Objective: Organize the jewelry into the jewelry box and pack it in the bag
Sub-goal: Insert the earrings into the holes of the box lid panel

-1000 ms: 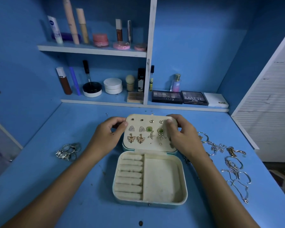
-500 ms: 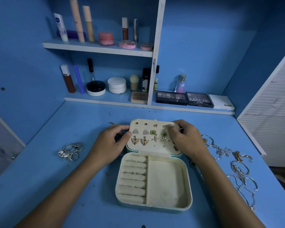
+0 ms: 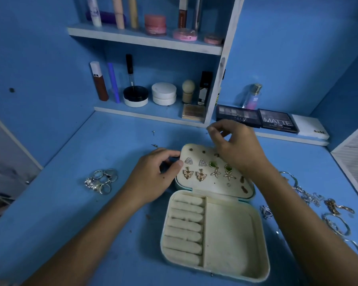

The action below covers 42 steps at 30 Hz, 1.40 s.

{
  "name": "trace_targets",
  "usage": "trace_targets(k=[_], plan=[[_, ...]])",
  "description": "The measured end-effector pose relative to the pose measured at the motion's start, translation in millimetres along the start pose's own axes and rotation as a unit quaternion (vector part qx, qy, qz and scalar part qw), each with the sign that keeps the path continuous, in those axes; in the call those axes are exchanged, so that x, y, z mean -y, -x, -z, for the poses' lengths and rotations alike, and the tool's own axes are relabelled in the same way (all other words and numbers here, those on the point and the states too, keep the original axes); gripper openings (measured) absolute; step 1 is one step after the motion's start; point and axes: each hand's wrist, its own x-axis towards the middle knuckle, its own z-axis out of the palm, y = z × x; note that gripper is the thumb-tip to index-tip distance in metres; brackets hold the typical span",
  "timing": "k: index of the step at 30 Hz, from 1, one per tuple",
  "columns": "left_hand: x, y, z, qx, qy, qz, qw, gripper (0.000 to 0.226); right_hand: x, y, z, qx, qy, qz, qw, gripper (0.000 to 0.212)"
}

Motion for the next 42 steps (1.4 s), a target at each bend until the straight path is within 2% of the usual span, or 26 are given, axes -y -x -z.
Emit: trace_targets(k=[7, 14, 21, 25, 34, 42], plan=[[2, -1, -2, -0.016, 0.010, -0.012, 1.000, 0.017, 12, -51, -37, 0.109, 0.010, 0.083, 0.990, 0.013], [5, -3, -3, -0.021, 0.015, -0.025, 0.999, 0.021, 19, -97, -69, 0.245, 0.053, 0.117, 0.961, 0.013], [7, -4, -4, -0.012, 0.020, -0.021, 1.000, 0.022, 32, -119, -91, 0.321, 0.093, 0.125, 0.934, 0.019], [7, -5, -3, -0.008, 0.019, -0.017, 1.000, 0.025, 38, -124, -94, 0.331, 0.105, 0.138, 0.928, 0.021], [6, -5, -2, -0.008, 0.015, -0.021, 1.000, 0.025, 36, -126, -101, 0.328, 0.119, 0.155, 0.924, 0.009], [3, -4, -1, -0.010, 0.020, -0.015, 1.000, 0.025, 33, -121, -82, 0.298, 0.082, 0.113, 0.944, 0.008]])
